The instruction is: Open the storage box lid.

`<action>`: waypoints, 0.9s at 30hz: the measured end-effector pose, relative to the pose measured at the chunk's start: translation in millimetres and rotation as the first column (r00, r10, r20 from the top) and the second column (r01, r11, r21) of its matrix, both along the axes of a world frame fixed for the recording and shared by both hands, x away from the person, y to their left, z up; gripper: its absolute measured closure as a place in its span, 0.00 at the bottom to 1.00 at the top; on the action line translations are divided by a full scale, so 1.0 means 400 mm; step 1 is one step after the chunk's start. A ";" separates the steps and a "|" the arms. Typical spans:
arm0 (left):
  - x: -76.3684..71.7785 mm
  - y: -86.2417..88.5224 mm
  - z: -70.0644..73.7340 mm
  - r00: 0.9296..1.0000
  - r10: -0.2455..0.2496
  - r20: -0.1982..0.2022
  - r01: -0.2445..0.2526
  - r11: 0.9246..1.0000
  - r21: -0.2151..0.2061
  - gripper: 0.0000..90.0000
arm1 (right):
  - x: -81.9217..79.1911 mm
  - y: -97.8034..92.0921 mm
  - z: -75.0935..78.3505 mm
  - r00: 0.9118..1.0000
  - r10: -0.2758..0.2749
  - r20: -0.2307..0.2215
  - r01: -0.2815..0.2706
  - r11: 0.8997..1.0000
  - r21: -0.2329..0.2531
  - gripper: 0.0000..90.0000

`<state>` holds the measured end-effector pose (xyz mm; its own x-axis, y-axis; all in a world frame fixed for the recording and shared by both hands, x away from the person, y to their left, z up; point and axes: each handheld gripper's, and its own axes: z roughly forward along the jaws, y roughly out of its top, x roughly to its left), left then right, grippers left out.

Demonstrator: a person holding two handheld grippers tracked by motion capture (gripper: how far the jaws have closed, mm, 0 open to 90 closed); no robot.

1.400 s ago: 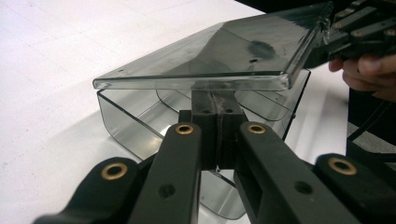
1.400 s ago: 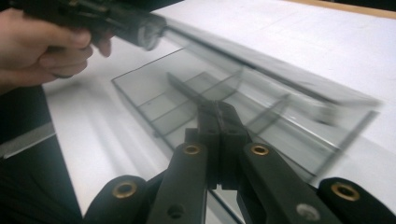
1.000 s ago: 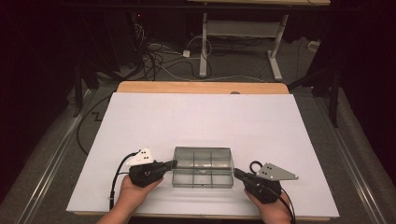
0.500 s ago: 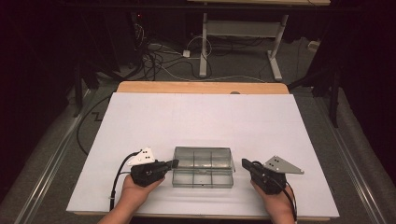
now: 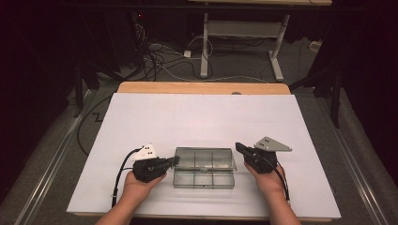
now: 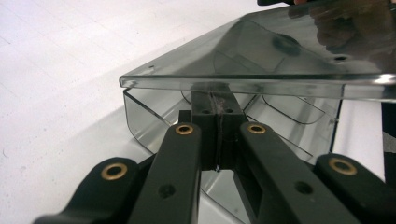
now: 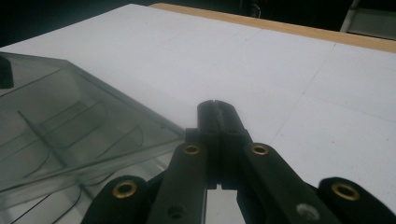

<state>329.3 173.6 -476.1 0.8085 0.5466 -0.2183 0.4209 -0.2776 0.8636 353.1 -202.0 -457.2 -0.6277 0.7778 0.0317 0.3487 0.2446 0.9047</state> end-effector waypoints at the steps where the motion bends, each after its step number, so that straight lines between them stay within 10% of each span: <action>1: 0.003 -0.002 0.001 1.000 0.001 0.003 -0.001 1.000 0.004 0.97 | 0.006 0.001 0.001 1.000 -0.004 -0.001 0.004 1.000 -0.002 1.00; 27: 0.055 -0.028 0.036 0.999 0.016 0.037 -0.016 1.000 -0.013 0.97 | 0.071 0.037 0.032 1.000 0.001 -0.002 0.000 1.000 0.031 1.00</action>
<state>351.3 162.5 -461.8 0.8075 0.5568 -0.1950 0.3925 -0.2602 0.8822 381.3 -187.2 -444.4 -0.6279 0.7762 0.0569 0.3507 0.2169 0.9110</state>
